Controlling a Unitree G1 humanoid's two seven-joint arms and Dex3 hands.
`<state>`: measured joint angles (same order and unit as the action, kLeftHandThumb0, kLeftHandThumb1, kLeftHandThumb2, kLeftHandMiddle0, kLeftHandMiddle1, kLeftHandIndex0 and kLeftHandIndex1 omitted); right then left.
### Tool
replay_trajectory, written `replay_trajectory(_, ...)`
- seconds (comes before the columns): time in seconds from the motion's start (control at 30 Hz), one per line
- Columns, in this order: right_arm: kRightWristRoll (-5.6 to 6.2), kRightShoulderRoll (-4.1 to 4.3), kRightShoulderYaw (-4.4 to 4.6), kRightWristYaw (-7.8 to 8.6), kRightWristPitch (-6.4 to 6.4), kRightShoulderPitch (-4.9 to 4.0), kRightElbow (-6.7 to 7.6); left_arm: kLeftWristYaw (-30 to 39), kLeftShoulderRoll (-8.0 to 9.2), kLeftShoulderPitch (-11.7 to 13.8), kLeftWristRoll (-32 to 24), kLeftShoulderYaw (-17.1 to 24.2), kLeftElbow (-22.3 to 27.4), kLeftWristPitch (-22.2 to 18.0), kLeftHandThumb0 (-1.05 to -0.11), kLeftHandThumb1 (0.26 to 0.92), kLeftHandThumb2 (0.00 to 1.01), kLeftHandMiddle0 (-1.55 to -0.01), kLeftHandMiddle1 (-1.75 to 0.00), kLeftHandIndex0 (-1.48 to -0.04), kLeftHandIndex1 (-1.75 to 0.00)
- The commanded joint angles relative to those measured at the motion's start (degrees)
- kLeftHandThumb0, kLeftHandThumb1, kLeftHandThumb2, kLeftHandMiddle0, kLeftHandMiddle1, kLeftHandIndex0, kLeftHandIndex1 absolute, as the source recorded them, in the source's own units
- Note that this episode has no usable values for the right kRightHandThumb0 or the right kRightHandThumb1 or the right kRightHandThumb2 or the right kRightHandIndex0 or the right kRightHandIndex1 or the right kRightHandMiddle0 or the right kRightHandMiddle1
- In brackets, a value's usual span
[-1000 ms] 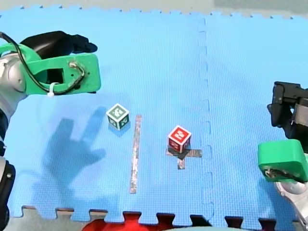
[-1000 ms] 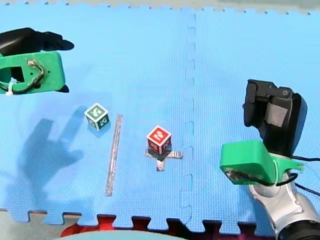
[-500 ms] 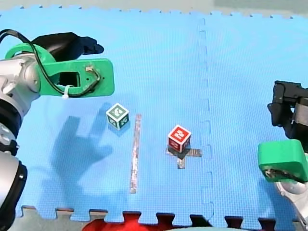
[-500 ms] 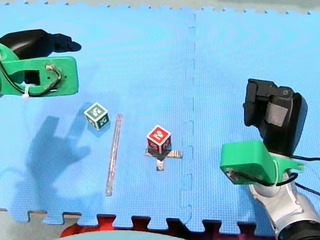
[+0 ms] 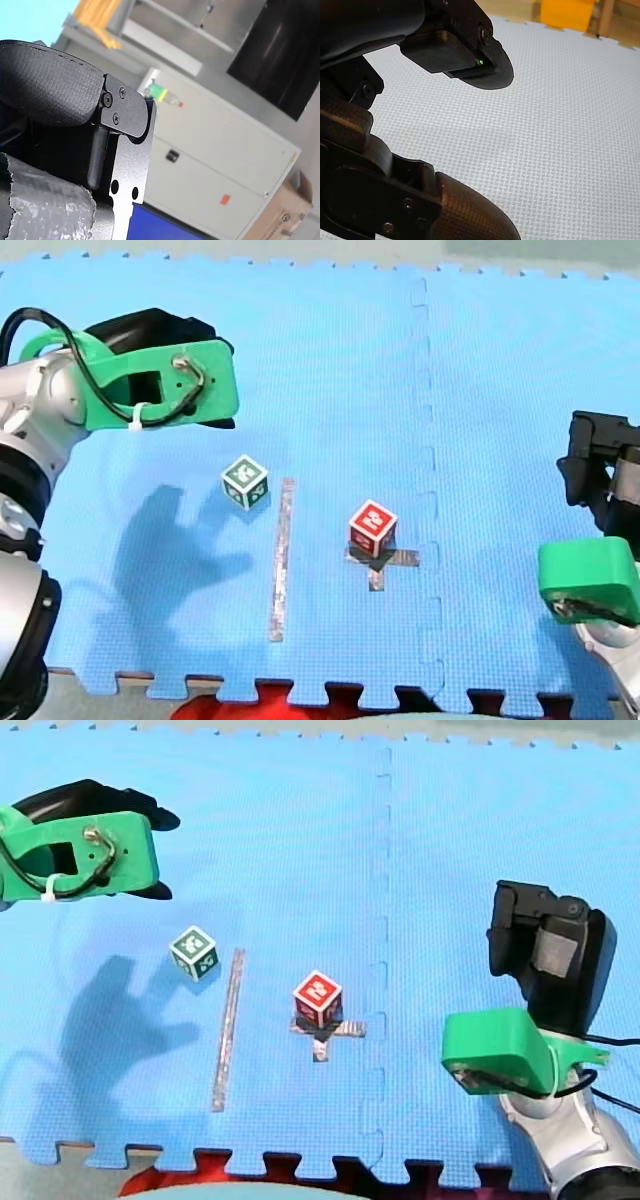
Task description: Stack cube left
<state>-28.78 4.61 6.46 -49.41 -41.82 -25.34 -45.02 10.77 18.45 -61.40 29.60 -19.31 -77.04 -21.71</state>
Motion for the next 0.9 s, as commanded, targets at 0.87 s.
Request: replay_trajectory(0.87, 0.51, 0.4, -0.41, 0.07, -0.41, -1.77, -2.87, -9.55, 0.3, 2.78, 4.79, -4.41, 1.12, -0.18, -1.048, 0.88, 0.01, -0.93, -1.75, -0.6, 0.0)
